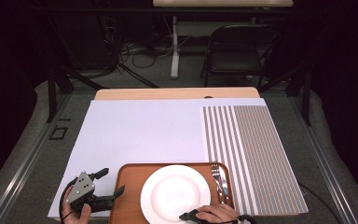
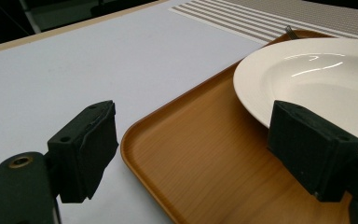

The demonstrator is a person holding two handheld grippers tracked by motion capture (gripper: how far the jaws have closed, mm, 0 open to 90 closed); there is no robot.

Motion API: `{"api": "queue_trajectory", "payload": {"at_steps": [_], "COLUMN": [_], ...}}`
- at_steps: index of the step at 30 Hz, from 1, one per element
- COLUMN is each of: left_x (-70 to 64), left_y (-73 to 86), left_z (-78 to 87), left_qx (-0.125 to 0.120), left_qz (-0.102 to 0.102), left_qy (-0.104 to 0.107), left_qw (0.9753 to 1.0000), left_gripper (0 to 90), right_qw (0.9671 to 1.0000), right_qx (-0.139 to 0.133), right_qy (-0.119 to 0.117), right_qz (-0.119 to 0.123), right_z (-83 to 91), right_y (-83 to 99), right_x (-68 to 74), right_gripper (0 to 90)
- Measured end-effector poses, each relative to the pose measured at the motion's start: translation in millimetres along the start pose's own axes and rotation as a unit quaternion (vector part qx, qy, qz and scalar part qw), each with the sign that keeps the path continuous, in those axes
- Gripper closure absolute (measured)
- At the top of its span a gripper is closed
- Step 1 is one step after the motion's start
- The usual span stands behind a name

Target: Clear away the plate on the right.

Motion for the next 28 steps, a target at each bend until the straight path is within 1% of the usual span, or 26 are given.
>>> {"api": "queue_trajectory", "payload": {"at_steps": [1,2,5,6,7,8,9,10,11,12,13,14,15,16,17,18,19,20,21,22,23,24,25,26,27,28], "left_x": [0.0,0.3,0.2,0.2,0.2,0.1,0.1,-0.1,-0.1,-0.1,-0.2,-0.2,-0.2,-0.2,-0.1,-0.3,-0.3,-0.4,-0.3,-0.3,-0.3,-0.4,-0.4,-0.2,0.0,0.2], "left_y": [0.1,0.2,0.2,0.1,0.1,0.0,0.1,0.1,0.2,0.1,0.1,0.1,0.1,0.0,0.2,0.2,0.2,0.2,0.2,0.2,0.2,0.1,0.1,0.1,0.0,-0.1], "left_z": [0.2,0.3,0.2,-0.1,0.1,-0.2,0.0,-0.2,0.0,0.0,0.1,0.1,0.0,-0.2,-0.1,-0.1,-0.1,0.0,-0.1,0.0,0.1,0.2,0.3,0.4,0.6,0.7], "left_qx": [0.001,0.002,0.002,0.0,0.002,0.001,0.002,0.001,0.002,0.001,0.002,0.002,0.002,0.001,0.002,0.002,0.002,0.002,0.002,0.003,0.002,0.002,0.002,0.002,0.002,0.002], "left_qz": [0.0,-0.001,0.0,-0.001,-0.001,-0.001,-0.001,-0.001,-0.001,-0.001,-0.001,-0.001,-0.001,-0.001,-0.002,-0.001,-0.001,-0.001,-0.001,-0.001,-0.001,-0.001,-0.001,-0.002,-0.001,-0.001], "left_qy": [0.001,0.001,0.001,0.0,0.0,0.0,0.0,0.0,0.0,0.001,0.0,0.001,0.0,-0.001,0.0,0.0,0.0,0.002,0.0,0.0,0.001,0.001,0.001,0.001,0.0,0.0], "left_qw": [1.0,1.0,1.0,1.0,1.0,1.0,1.0,1.0,1.0,1.0,1.0,1.0,1.0,1.0,1.0,1.0,1.0,1.0,1.0,1.0,1.0,1.0,1.0,1.0,1.0,1.0], "left_gripper": [15.9,15.9,15.9,15.9,15.9,15.9,15.9,15.9,15.9,15.9,15.9,15.9,15.9,15.9,15.9,15.9,15.9,16.0,15.9,15.9,15.9,15.9,15.9,16.0,15.9,15.9], "right_qw": [0.9999,1.0,0.9999,0.9998,0.9998,0.9998,0.9996,0.9995,0.9994,0.9992,0.9993,0.9989,0.999,0.9988,0.9988,0.9984,0.9975,0.9969,0.9968,0.9964,0.9948,0.9941,0.992,0.9913,0.9879,0.9847], "right_qx": [-0.012,-0.003,0.001,-0.009,0.0,-0.003,-0.004,-0.009,-0.013,-0.026,-0.021,-0.031,-0.026,-0.029,-0.032,-0.04,-0.055,-0.064,-0.066,-0.068,-0.075,-0.072,-0.085,-0.087,-0.091,-0.094], "right_qy": [-0.003,-0.006,-0.012,-0.013,-0.015,-0.016,-0.023,-0.028,-0.028,-0.027,-0.029,-0.035,-0.035,-0.035,-0.035,-0.037,-0.041,-0.045,-0.046,-0.048,-0.055,-0.062,-0.064,-0.066,-0.07,-0.07], "right_qz": [0.007,0.007,0.008,0.008,0.01,0.014,0.014,0.01,0.013,0.012,0.012,0.008,0.013,0.018,0.009,0.013,0.015,0.008,-0.004,-0.02,-0.042,-0.053,-0.067,-0.073,-0.104,-0.129], "right_z": [-2.5,-2.1,-3.3,-4.9,-4.2,-4.0,-3.4,-3.0,-2.6,-3.6,-2.0,-1.8,-0.4,0.2,1.6,3.3,6.4,8.0,11.0,12.9,15.9,20.3,22.0,26.3,31.6,36.2], "right_y": [-0.5,1.1,3.5,3.3,4.3,4.3,4.4,4.4,4.3,3.7,4.2,3.7,4.7,4.8,5.5,5.6,5.6,5.7,6.8,7.7,9.3,11.4,11.7,13.2,16.3,19.5], "right_x": [0.1,1.0,3.0,3.5,3.7,3.5,3.7,4.2,3.6,3.6,3.4,4.3,3.8,3.3,3.7,2.8,2.3,1.9,0.3,-0.2,-0.6,-1.1,-1.3,-4.1,-5.4,-6.2], "right_gripper": [72.7,71.6,69.6,69.0,68.7,68.5,67.4,64.3,60.8,57.7,54.6,53.8,52.8,51.1,49.4,49.4,48.7,48.4,46.6,45.3,45.1,42.6,37.6,33.0,29.4,27.2]}}
Point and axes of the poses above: each handheld gripper's, and its own axes: z roughly backward along the jaws, y roughly out of its underside, x roughly to its left, the point moved 6 cm from there along -z, roughly forward along the jaws, and after that the axes turned 4 degrees about -z, right-handed, at the moved point
